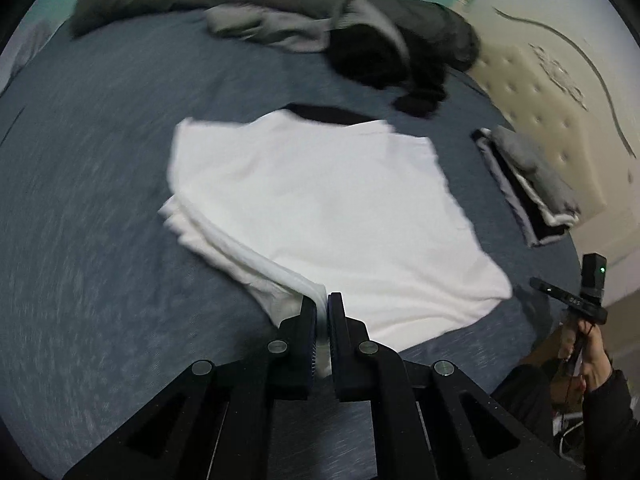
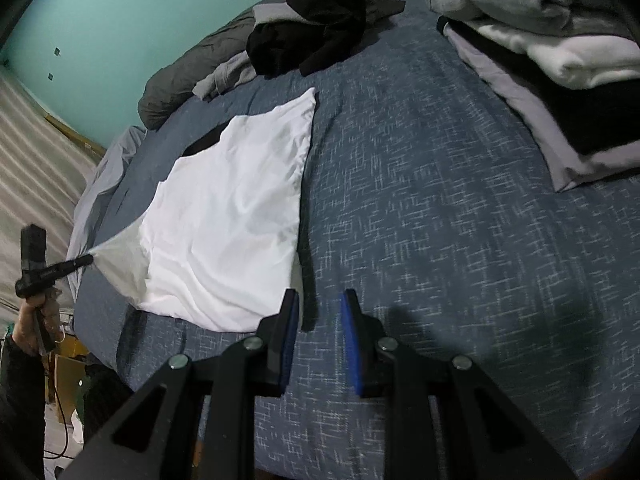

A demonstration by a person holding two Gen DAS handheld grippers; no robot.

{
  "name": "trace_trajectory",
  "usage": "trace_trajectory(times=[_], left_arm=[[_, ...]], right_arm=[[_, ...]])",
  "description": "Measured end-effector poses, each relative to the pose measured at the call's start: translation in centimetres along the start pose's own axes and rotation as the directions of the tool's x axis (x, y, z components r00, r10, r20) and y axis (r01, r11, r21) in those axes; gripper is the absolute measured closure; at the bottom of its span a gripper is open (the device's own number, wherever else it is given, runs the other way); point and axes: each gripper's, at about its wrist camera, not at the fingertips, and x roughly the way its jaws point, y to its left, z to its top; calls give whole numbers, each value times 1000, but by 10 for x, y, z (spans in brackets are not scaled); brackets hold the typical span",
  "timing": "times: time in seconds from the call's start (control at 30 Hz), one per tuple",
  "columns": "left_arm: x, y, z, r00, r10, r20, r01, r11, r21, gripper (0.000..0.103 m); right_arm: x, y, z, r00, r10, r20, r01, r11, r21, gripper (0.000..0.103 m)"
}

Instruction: Fold clothes

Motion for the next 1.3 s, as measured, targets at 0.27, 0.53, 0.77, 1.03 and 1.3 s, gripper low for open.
trace_trajectory(times=[0.27,0.53,0.77,1.03,1.3], left_arm=[[44,-142,51,997,-68,-31,73,973,221,99],[146,-266,18,974,-89,-210,167,907,387,99],[172,-251,-7,967,-68,-245,151,929,339,86],[121,-193,-7,986,-55,-155,101,946,309,61],[115,-133,-34,986,53,-159,1,947,320,61]], right_arm=[[-16,1,9,999,36,27,-36,999,-6,82],[-26,8,19,997,64,48,-63,998,-19,82],[-11,5,23,998,69,13,-69,998,10,78],[21,38,32,997,57,-47,-59,997,-40,52],[52,67,40,995,46,-92,-55,994,-96,49]])
